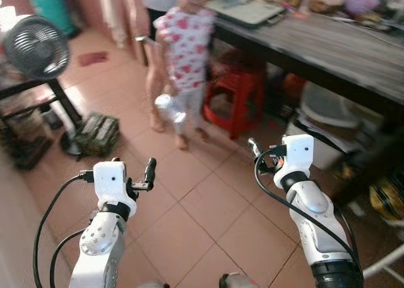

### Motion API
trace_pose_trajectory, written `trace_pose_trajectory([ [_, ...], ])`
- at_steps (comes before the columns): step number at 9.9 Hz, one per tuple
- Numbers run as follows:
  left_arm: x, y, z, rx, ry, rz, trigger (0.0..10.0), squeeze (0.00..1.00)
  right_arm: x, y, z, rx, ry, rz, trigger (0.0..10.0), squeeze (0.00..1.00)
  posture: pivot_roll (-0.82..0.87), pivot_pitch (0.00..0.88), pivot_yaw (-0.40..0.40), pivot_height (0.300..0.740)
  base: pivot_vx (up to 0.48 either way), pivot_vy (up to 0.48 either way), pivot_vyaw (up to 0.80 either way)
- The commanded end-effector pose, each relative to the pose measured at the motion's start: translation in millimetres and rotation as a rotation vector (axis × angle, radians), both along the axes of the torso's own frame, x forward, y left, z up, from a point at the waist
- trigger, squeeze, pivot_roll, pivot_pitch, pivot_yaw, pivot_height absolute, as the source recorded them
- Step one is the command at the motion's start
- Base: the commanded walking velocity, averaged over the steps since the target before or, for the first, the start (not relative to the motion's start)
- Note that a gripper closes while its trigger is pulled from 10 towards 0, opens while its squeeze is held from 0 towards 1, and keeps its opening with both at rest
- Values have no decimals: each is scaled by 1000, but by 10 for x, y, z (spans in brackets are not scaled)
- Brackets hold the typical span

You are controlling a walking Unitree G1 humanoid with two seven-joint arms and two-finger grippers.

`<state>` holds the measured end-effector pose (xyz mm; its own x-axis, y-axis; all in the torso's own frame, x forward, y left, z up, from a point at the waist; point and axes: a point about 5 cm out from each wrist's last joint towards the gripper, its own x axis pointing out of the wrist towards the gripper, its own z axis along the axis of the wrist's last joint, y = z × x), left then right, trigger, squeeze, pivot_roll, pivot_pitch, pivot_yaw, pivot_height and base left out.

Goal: Setting the table

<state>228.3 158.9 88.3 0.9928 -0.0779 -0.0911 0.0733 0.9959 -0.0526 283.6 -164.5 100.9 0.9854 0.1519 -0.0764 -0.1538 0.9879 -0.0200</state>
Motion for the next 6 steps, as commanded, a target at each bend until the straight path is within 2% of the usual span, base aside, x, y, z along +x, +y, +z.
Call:
trace_pose_trajectory([
  [1, 4, -4, 43, 10, -20, -3, 10000, 0, 11, 9, 81, 9, -23, 1, 10000, 0, 64, 37, 35, 740, 0, 0, -800],
  [2, 2, -3, 44, -9, -17, -5, 10000, 0, 5, 7, 88, 14, -26, -1, 10000, 0, 64, 36, 36, 740, 0, 0, -800],
  [3, 8, -7, 44, -8, -17, -8, 10000, 0, 9, 14, 88, 15, -25, -1, 10000, 0, 64, 33, 36, 740, 0, -255, -800],
  [6, 7, 6, 44, -2, -19, 7, 10000, 0, 5, 14, 90, 16, -23, -4, 10000, 0, 65, 34, 37, 740, 0, 0, -800],
])
